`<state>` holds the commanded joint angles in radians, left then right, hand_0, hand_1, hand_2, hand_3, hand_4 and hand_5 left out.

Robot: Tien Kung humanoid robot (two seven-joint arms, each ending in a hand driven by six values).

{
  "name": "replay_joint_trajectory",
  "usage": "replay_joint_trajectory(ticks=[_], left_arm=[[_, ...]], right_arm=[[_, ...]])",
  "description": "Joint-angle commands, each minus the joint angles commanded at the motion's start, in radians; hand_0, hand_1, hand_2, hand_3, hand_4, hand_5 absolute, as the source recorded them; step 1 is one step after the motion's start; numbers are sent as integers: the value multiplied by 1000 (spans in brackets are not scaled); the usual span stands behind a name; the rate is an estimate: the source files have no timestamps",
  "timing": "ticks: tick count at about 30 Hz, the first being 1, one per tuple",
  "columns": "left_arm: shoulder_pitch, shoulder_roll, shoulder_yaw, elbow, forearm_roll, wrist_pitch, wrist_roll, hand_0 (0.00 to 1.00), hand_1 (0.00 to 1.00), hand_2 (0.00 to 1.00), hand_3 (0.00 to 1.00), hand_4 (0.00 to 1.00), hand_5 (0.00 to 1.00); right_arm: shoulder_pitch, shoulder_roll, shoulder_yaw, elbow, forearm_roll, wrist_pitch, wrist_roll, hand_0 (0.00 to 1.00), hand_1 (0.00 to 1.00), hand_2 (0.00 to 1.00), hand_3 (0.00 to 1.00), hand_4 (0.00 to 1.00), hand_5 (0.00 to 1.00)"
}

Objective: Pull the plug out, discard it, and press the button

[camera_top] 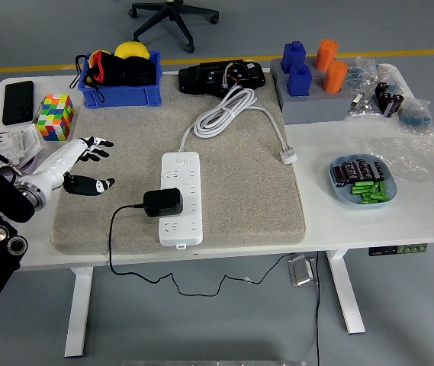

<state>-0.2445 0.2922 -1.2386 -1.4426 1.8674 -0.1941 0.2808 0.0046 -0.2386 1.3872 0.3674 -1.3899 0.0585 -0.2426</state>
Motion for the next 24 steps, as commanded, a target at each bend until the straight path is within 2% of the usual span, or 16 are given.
replay_joint_trajectory(ticks=[11, 22, 23, 24], left_arm=[[-19, -8, 97, -9, -10, -7, 6, 797, 797, 801, 855, 961, 94], [-17, -7, 87, -34, 5, 0, 18, 793, 793, 793, 853, 960, 103], [-14, -6, 79, -39, 14, -5, 22, 800, 797, 794, 849, 901, 2], [-12, -4, 72, -44, 22, -11, 26, 800, 797, 794, 849, 901, 2]], right_arm=[[-2, 5, -2, -1, 0, 0, 0, 754, 704, 710, 724, 760, 654], [-3, 3, -3, -1, 1, 0, 0, 753, 703, 710, 724, 760, 653], [-3, 3, -2, -1, 0, 0, -1, 753, 703, 710, 724, 760, 652], [-4, 3, -2, -1, 0, 0, -1, 753, 703, 710, 724, 760, 652]])
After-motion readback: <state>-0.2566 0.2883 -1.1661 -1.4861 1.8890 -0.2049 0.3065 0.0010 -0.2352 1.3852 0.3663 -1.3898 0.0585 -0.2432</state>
